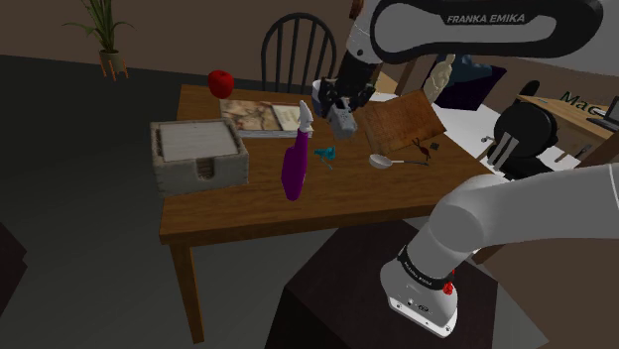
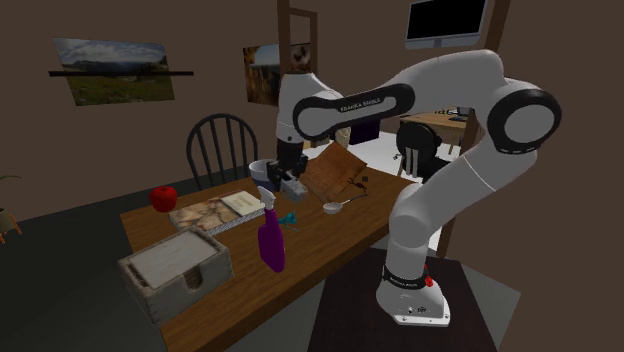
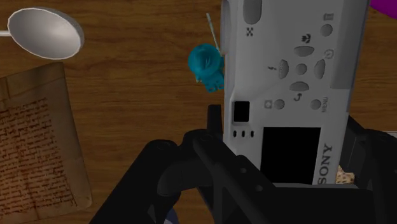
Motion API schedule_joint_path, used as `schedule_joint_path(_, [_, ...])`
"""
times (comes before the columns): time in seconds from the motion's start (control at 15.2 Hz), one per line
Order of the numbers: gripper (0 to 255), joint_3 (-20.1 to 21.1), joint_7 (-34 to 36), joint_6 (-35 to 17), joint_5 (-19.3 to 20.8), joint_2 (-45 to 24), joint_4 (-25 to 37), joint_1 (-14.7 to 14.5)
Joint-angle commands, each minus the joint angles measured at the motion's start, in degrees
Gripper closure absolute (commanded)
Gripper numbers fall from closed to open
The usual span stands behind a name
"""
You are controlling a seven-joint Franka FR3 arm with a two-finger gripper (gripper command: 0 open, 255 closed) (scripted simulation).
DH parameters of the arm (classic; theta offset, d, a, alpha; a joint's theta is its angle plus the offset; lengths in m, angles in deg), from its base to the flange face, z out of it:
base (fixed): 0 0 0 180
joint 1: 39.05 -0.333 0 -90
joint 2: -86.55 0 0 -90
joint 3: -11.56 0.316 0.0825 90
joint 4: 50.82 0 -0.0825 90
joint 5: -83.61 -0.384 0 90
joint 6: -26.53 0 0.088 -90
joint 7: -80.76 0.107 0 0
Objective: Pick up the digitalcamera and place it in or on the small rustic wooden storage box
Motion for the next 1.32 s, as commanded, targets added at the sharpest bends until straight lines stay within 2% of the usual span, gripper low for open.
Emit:
schedule_joint_path(0.0, [255,2.70,2.94,-0.74,-0.67,-3.48,2.76,-0.50])
schedule_joint_path(0.33, [255,8.65,9.46,-1.98,-0.52,-12.14,10.11,-0.56])
schedule_joint_path(0.66, [255,14.49,16.54,-2.14,1.94,-21.58,18.94,0.00])
schedule_joint_path(0.99, [255,19.98,24.47,-0.80,7.18,-32.26,29.43,0.21])
schedule_joint_path(1.25, [255,23.48,31.20,1.80,13.37,-42.01,39.32,-1.12])
